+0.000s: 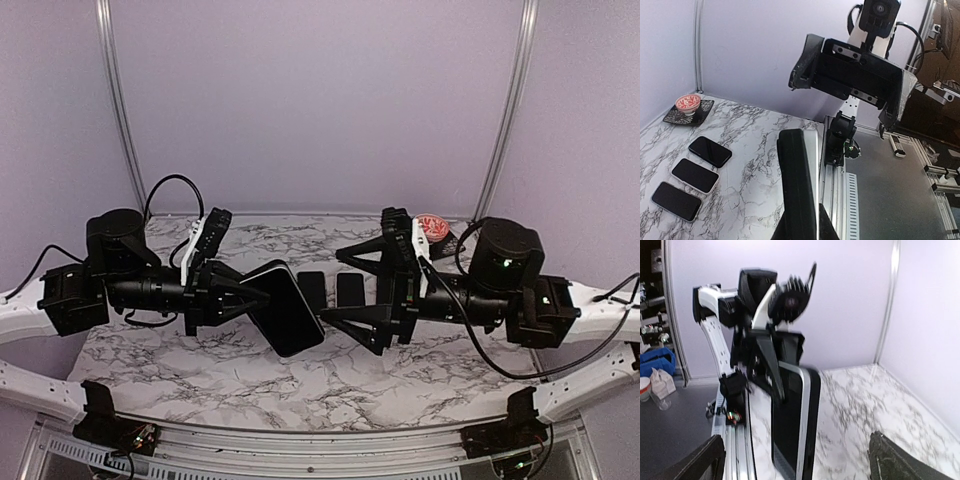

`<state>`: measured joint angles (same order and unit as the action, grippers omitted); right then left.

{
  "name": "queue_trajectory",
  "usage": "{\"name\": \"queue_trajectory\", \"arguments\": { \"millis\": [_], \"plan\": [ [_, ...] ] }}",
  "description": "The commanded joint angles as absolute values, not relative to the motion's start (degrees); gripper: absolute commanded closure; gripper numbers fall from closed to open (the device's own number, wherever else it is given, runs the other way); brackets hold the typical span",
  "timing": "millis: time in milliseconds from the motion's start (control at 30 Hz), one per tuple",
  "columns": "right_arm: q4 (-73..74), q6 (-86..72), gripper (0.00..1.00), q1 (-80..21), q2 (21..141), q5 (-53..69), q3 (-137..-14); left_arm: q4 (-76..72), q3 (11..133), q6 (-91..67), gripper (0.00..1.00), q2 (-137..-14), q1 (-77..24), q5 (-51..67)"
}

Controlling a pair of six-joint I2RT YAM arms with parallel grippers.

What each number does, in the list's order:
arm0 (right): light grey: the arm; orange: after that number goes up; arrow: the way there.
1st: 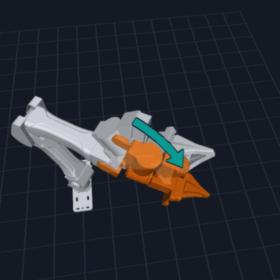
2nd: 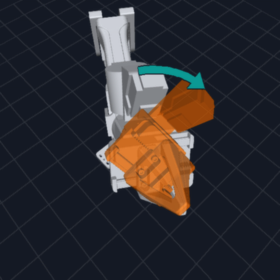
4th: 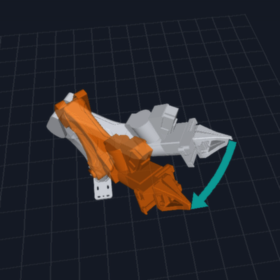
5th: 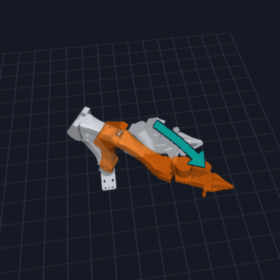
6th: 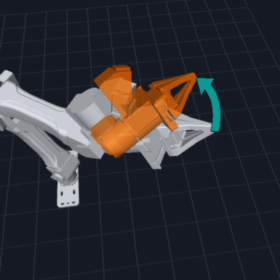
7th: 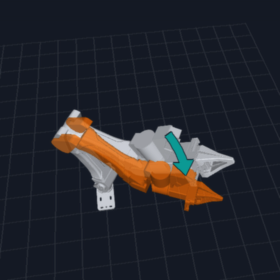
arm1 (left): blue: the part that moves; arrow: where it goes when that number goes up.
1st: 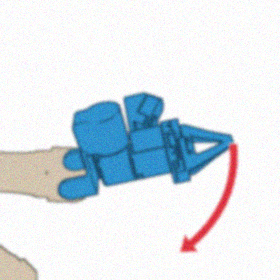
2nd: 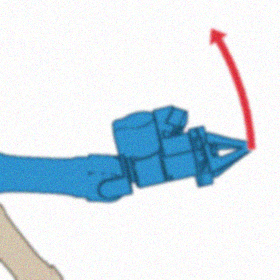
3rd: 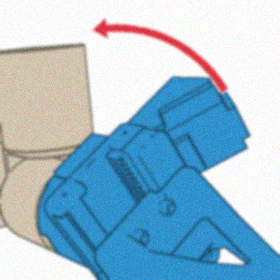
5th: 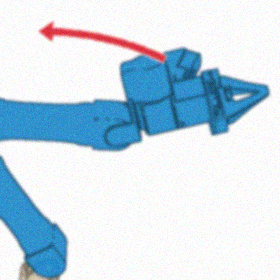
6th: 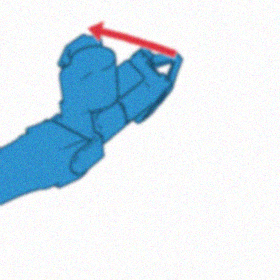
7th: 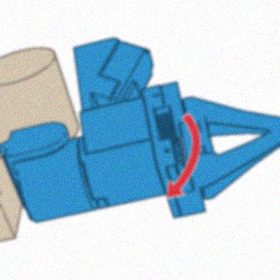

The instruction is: Put the phone into the phone case

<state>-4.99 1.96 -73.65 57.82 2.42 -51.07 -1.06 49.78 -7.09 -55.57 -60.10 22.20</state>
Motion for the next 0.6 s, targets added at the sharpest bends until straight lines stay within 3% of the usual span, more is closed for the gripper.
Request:
{"name": "queue_trajectory", "arguments": {
  "millis": [0, 233, 300, 333, 433, 467, 500, 533, 567],
  "plan": [
    [5.6, 10.97, 0.07, -73.86, 68.02, 15.95, -64.51, 1.89, 52.61, -2.82, 1.0, -53.9, -61.03, 27.84],
    [7.33, 12.32, 0.11, -73.8, 74.33, 18.19, -66.66, 1.95, 54.99, -2.16, 1.0, -51.73, -62.3, 32.22],
    [6.01, 12.2, 0.18, -73.48, 74.54, 18.76, -65.67, 2.1, 55.15, -1.8, 1.0, -51.67, -62.36, 32.74],
    [5.81, 11.97, 0.24, -73.21, 74.8, 19.07, -65.39, 2.15, 55.3, -1.7, 1.0, -51.76, -62.39, 32.85],
    [6.55, 11.0, 0.54, -72.31, 76.05, 19.71, -64.76, 2.35, 55.99, -1.6, 1.0, -51.94, -62.48, 33.26],
    [7.04, 10.72, 0.67, -71.87, 76.52, 20.11, -64.63, 2.37, 56.13, -1.46, 1.0, -51.82, -62.49, 33.35],
    [7.56, 10.54, 0.89, -71.48, 76.88, 20.47, -64.57, 2.42, 56.3, -1.23, 1.0, -51.66, -62.49, 33.47],
    [7.88, 10.11, 1.0, -70.96, 77.12, 20.56, -64.45, 2.46, 56.45, -1.09, 1.0, -51.46, -62.49, 33.4],
    [7.34, 9.59, 1.0, -70.51, 77.24, 20.91, -64.24, 2.46, 56.55, -0.87, 1.0, -51.26, -62.49, 33.28]
  ]
}}
